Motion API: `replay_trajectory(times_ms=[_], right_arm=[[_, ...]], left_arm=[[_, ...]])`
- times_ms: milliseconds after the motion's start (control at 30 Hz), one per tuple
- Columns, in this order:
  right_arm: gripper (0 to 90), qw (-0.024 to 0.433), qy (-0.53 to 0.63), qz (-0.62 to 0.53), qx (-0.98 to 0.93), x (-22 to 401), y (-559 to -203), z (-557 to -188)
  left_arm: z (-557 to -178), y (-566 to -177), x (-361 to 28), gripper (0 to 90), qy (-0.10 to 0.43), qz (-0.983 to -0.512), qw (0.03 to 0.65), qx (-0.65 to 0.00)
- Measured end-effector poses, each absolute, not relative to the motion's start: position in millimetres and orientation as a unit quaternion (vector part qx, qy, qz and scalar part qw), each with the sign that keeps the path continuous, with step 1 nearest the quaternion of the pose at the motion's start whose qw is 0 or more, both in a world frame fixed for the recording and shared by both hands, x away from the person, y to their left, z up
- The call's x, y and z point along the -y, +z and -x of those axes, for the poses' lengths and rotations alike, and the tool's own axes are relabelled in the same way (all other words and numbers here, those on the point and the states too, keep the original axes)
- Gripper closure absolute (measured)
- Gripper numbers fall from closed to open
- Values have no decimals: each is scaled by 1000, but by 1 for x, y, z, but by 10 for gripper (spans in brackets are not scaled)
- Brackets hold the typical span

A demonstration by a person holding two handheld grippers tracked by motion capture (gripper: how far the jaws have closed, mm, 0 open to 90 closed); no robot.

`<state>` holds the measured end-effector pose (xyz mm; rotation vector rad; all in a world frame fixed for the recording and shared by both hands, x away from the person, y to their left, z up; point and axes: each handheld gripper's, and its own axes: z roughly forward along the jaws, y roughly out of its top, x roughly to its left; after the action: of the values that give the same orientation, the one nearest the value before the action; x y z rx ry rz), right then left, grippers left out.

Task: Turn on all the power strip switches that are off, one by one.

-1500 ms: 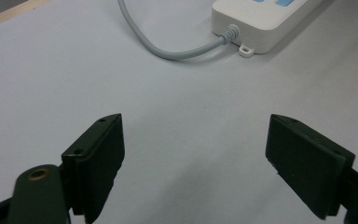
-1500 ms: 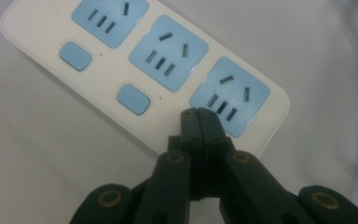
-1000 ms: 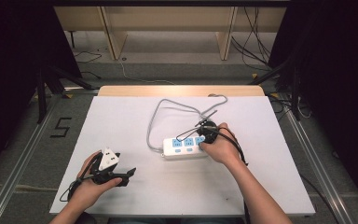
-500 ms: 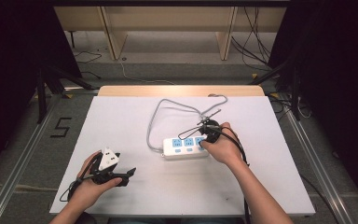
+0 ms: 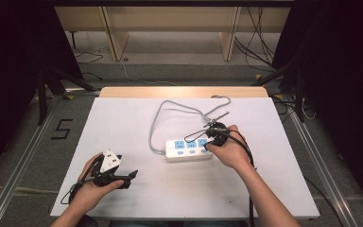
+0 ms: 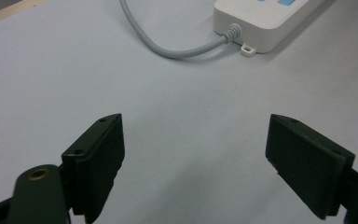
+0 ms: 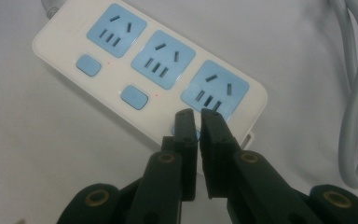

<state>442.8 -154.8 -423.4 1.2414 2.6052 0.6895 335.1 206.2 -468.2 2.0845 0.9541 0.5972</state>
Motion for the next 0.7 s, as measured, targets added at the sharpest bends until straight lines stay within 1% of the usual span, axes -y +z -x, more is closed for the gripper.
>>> replay_trajectory(times_ms=[700], right_arm=[[768,91,257,-422,-865,176,-421,-431]], left_arm=[[-335,-468,-207,192,234,-814,376,-375]])
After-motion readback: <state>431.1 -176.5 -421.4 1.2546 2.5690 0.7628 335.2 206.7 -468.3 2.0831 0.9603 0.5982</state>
